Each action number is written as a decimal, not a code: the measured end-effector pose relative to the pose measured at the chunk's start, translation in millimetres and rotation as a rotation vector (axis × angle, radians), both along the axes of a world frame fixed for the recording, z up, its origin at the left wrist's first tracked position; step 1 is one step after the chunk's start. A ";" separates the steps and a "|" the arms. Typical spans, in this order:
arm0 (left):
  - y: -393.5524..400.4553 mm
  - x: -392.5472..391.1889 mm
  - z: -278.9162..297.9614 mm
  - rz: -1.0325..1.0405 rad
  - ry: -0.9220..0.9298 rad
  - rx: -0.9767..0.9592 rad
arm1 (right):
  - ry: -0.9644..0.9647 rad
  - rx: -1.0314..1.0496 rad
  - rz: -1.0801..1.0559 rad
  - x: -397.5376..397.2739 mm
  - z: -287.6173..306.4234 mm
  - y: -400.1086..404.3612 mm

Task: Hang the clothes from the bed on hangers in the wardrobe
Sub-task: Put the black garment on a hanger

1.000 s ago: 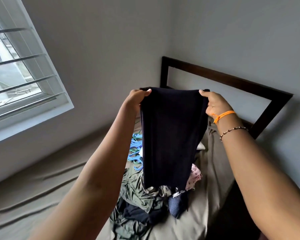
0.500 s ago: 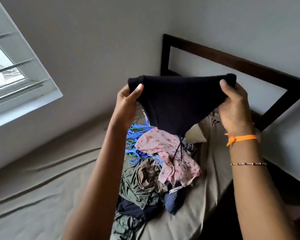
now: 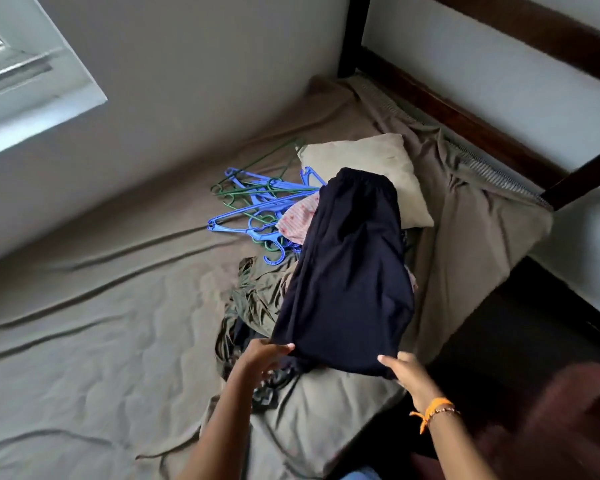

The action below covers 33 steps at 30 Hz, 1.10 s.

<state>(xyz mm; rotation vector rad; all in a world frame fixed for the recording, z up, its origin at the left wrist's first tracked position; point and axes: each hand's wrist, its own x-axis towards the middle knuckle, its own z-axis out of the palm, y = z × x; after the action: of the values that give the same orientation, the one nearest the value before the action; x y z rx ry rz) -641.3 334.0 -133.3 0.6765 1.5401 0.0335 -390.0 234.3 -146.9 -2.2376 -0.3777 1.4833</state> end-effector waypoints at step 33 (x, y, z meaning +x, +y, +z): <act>-7.2 27.9 -90.4 0.642 -0.331 0.067 | -0.011 0.839 0.137 -172.2 14.3 254.5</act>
<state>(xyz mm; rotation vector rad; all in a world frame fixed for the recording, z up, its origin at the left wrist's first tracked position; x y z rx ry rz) -613.4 326.8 -223.7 0.1885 1.3791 0.6501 -562.2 488.9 -132.6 -1.5600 -0.9641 1.0736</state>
